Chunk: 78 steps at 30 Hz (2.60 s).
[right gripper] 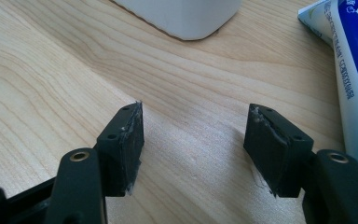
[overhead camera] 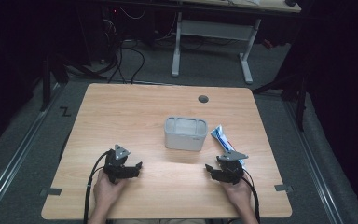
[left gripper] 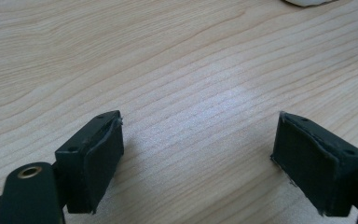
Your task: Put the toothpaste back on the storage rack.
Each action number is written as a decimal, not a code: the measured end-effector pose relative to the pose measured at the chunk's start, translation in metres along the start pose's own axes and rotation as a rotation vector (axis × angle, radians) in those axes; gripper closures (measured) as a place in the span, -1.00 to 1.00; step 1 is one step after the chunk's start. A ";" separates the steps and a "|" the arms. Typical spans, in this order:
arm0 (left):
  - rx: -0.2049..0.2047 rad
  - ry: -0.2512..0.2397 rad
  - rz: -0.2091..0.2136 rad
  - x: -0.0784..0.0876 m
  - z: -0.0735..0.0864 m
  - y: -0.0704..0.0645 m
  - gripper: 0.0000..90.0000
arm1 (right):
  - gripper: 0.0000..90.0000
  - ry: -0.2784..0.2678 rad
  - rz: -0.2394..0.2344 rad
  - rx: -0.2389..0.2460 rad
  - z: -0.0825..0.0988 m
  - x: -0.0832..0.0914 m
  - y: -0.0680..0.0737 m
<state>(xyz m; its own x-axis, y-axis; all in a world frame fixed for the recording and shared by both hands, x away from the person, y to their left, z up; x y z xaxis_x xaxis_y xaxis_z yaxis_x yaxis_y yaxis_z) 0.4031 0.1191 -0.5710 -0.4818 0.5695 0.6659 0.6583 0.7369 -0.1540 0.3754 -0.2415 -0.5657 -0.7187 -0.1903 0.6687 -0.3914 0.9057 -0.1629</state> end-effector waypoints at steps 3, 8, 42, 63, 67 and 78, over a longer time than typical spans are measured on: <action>0.001 0.000 -0.001 0.000 0.000 0.000 -0.63 | -0.17 0.001 -0.001 -0.002 0.000 0.000 0.000; 0.004 -0.002 -0.002 0.001 0.001 0.000 -0.63 | -0.20 0.001 0.006 -0.004 0.001 0.001 0.000; 0.010 -0.006 -0.004 0.001 0.000 0.001 -0.62 | -0.25 -0.004 0.018 -0.074 0.002 0.013 -0.005; 0.010 -0.006 -0.005 0.001 0.000 0.001 -0.62 | -0.15 -0.025 0.019 -0.104 0.017 0.036 -0.018; 0.010 -0.006 -0.005 0.001 0.000 0.001 -0.62 | -0.08 -0.027 0.023 -0.103 0.019 0.043 -0.021; 0.011 -0.006 -0.006 0.001 0.000 0.001 -0.62 | 0.00 -0.044 0.054 -0.101 0.018 0.057 -0.031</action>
<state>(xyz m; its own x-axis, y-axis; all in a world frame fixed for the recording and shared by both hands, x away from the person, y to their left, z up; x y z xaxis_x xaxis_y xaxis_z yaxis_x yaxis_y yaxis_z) 0.4029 0.1202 -0.5709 -0.4894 0.5675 0.6622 0.6489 0.7442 -0.1582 0.3368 -0.2875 -0.5356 -0.7623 -0.1548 0.6285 -0.2934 0.9481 -0.1223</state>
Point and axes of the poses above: each handheld gripper's, and its own axes: x roughly backward along the jaws, z roughly out of its underside, y roughly to its left, the point moved 5 cm from there along -x, roughly forward along the jaws, and after that the axes turned 12 degrees about z, right-handed, at the moved point
